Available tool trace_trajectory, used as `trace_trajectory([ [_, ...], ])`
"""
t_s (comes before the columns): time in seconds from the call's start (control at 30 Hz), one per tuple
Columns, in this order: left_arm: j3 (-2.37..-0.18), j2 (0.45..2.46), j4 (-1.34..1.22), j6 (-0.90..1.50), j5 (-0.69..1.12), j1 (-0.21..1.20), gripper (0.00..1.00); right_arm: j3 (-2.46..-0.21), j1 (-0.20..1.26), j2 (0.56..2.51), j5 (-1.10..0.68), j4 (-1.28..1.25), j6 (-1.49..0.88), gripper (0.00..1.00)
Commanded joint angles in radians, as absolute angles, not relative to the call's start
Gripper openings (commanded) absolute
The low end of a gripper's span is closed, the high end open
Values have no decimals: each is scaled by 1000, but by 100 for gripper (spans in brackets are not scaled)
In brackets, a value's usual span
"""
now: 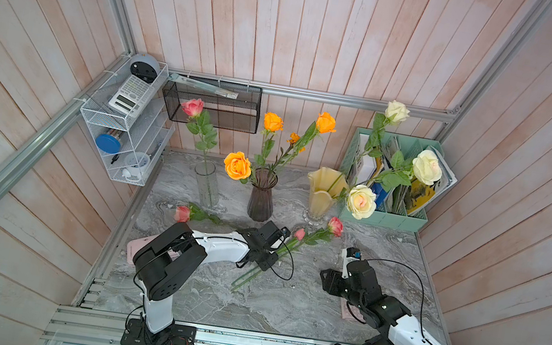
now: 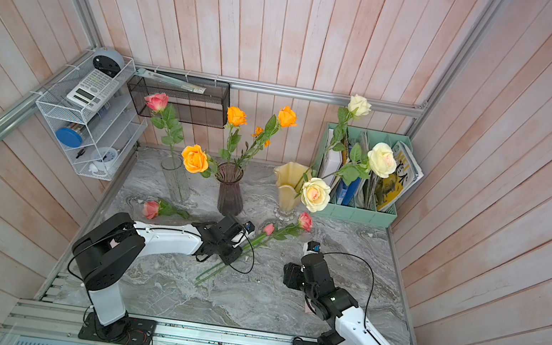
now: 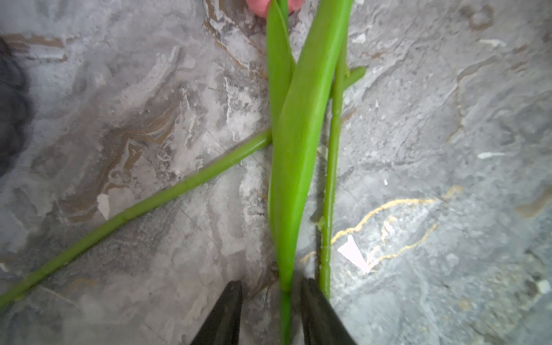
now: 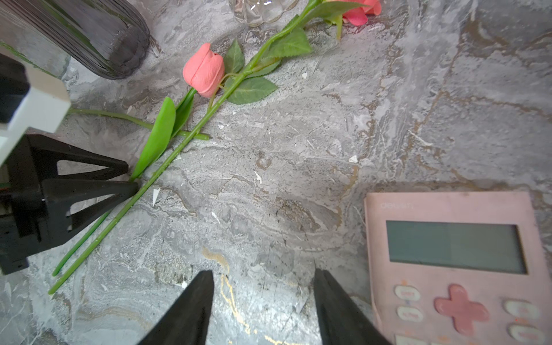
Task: Arrange the flowers in different vases according to their colors
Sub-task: Pick up the flower at the center of the board.
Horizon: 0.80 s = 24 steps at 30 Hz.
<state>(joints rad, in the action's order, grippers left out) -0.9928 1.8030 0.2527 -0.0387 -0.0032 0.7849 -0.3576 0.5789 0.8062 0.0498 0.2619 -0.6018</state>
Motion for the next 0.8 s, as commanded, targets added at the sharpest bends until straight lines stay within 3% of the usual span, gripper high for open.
trace_trajectory([
  [0.0,-1002,1834,259,-46,11,773,35,-345,575,792,44,262,-606,60],
  [0.23,-993,1845,276,-49,18,765,29,-340,575,779,43,261,-605,60],
  [0.77,-948,1809,330,11,46,765,33,-338,575,769,29,260,-600,60],
])
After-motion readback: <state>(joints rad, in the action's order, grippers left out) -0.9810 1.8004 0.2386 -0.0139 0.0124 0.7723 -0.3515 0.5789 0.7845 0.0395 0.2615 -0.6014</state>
